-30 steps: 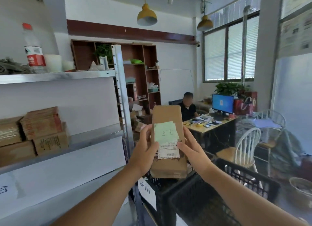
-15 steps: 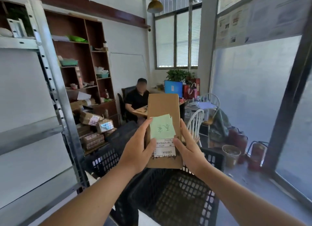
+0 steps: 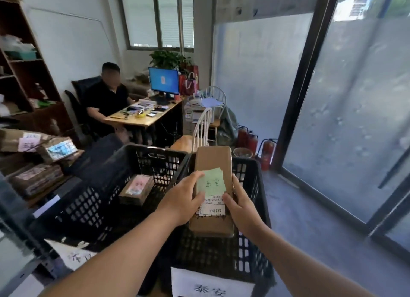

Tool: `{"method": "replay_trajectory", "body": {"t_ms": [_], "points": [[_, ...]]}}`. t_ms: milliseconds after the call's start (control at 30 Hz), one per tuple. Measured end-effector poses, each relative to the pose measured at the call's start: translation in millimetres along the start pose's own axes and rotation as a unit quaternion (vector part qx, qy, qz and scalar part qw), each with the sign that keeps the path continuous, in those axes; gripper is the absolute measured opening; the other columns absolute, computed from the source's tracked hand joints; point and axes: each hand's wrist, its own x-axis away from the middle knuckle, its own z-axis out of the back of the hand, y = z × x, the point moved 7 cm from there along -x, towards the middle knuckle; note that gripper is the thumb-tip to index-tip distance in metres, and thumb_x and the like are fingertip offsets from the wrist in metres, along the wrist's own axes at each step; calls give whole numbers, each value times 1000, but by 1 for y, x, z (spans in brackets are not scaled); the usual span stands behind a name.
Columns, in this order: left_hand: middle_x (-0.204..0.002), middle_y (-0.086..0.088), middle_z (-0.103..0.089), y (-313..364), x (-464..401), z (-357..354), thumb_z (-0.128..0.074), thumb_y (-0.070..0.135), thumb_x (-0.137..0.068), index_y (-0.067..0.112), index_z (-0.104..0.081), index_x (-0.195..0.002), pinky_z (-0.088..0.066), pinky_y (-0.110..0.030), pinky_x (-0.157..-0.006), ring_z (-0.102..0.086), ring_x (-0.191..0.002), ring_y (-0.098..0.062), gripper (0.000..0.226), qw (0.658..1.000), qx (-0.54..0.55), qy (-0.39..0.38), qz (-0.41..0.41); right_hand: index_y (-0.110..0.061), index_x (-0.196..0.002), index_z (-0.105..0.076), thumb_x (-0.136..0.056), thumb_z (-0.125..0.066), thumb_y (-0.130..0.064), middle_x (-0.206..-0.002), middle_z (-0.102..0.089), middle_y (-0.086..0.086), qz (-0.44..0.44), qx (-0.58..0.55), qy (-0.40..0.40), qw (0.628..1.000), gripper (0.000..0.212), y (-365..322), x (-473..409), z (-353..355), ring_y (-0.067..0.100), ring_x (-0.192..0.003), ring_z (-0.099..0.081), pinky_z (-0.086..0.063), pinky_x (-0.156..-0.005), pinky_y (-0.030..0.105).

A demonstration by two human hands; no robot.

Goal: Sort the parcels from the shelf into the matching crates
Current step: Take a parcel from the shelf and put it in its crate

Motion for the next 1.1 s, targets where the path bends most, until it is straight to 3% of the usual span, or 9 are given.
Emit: {"method": "replay_trajectory", "body": {"t_ms": [133,233,400,533,633,733,833,933,1100], "points": [[-137,-3,-56,-36,-39,-49,-46,37,-105,40,-34,-149,-50,-39,-84,-60,-106,-24,46,993,-62,-65,77,-61,-144,-32,-107,-53,-22,-130,-66,-12,-63,-6,-4,998,58,61,-30,-18,10,-110,-71,-63,-89,40],[-141,-8,-52,-64,-70,-86,-46,36,-103,40,-33,-152,-50,-43,-96,-56,-117,-29,51,982,-92,-89,135,-60,-133,-35,-107,-55,-18,-118,-69,-21,-100,-32,11,994,53,103,-59,-31,-1,-97,-72,-61,-78,23],[-156,-8,-34,-107,-112,-143,-47,40,-105,40,-27,-160,-43,-46,-105,-44,-131,-32,59,963,-128,-123,204,-52,-139,-30,-108,-56,-19,-128,-53,-32,-137,-38,5,990,53,166,-107,-53,-26,-106,-53,-48,-88,4],[-172,-10,-10,-133,-133,-189,-45,43,-107,35,-23,-164,-40,-48,-115,-35,-142,-36,61,958,-141,-127,216,-45,-151,-35,-107,-55,-14,-136,-58,-24,-180,-56,12,982,58,213,-139,-65,-12,-121,-56,-48,-110,22],[-175,-10,0,-148,-137,-218,-43,40,-109,34,-22,-164,-36,-47,-121,-24,-152,-36,60,959,-170,-111,198,-51,-138,-33,-106,-51,-6,-132,-52,-33,-199,-65,6,978,58,241,-152,-76,-27,-112,-53,-42,-93,0],[-174,-16,17,-159,-127,-239,-37,36,-112,33,-5,-167,-19,-48,-129,-4,-160,-41,65,953,-211,-115,183,-45,-151,-17,-109,-47,-7,-136,-40,-36,-224,-60,-3,973,64,260,-149,-85,-41,-102,-41,-32,-85,-9],[-171,-21,25,-161,-124,-242,-36,33,-112,30,10,-167,-12,-49,-130,4,-161,-43,72,946,-248,-127,166,-36,-165,-12,-109,-48,-17,-153,-32,-27,-239,-27,1,971,69,271,-147,-87,-33,-122,-34,-26,-104,-1],[-172,-24,20,-160,-126,-239,-33,37,-113,30,10,-167,-16,-50,-129,-1,-160,-44,70,937,-280,-144,152,-32,-167,-9,-109,-48,-21,-169,-27,-11,-245,11,4,970,71,268,-146,-86,0,-148,-30,-26,-125,29],[-174,-22,-2,-154,-139,-231,-28,45,-112,32,1,-168,-27,-48,-115,-20,-153,-36,64,914,-349,-172,117,-27,-168,-8,-108,-50,-19,-168,-33,0,-256,75,-10,964,73,255,-153,-84,17,-149,-39,-33,-122,35]]}}
